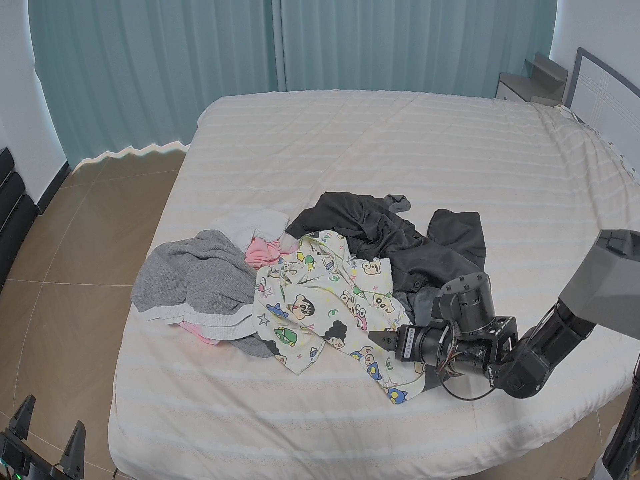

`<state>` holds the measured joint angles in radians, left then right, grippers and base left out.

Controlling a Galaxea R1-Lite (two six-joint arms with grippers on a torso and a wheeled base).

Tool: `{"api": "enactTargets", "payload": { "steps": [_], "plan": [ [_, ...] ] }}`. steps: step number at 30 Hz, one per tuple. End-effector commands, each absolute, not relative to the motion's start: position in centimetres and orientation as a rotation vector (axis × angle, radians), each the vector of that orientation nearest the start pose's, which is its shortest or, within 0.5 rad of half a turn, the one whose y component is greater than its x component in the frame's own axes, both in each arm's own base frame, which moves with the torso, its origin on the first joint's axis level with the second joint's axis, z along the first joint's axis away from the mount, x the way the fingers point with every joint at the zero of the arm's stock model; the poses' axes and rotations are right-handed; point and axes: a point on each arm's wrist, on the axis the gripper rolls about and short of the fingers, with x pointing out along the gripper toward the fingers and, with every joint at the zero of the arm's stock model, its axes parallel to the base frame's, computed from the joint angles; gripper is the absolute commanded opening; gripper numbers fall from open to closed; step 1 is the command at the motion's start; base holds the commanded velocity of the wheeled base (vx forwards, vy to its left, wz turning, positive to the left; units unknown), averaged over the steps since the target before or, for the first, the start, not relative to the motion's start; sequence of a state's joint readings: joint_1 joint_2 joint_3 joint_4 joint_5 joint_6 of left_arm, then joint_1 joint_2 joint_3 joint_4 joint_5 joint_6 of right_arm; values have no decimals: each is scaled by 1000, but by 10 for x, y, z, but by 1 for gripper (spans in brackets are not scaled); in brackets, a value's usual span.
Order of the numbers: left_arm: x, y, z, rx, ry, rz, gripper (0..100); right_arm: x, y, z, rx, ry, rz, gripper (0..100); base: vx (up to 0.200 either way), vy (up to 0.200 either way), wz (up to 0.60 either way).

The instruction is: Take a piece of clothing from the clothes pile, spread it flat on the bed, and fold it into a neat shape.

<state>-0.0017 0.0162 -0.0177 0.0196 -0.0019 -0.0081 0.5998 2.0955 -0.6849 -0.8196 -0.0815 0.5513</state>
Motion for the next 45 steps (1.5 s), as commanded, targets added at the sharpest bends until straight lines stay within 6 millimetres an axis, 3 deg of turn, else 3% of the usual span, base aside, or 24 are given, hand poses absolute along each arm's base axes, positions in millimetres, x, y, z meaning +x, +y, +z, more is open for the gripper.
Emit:
{"api": "enactTargets", "payload": {
  "steps": [1, 9, 16, 28, 29, 35, 41, 45],
  "plan": [
    [-23, 0, 76, -9, 15, -3, 100, 294, 185, 50, 342, 649, 308, 100, 0, 0, 0],
    [-23, 0, 76, -11, 12, -5, 100, 310, 184, 39, 346, 655, 281, 100, 0, 0, 0],
    [-23, 0, 76, -12, 14, -5, 100, 332, 202, 20, 334, 667, 288, 100, 0, 0, 0],
    [-23, 0, 76, -12, 14, -3, 100, 329, 217, 4, 244, 706, 329, 100, 0, 0, 0],
    [-23, 0, 76, -12, 14, -3, 100, 329, 217, 3, 234, 709, 331, 0, 0, 0, 0],
    [-23, 0, 76, -12, 14, -5, 100, 328, 215, 7, 211, 690, 341, 0, 0, 0, 0],
    [-23, 0, 76, -6, 14, -3, 100, 321, 209, 30, 225, 646, 339, 0, 0, 0, 0],
    [-23, 0, 76, -2, 15, -5, 100, 307, 202, 57, 251, 606, 354, 0, 0, 0, 0]
  ]
}}
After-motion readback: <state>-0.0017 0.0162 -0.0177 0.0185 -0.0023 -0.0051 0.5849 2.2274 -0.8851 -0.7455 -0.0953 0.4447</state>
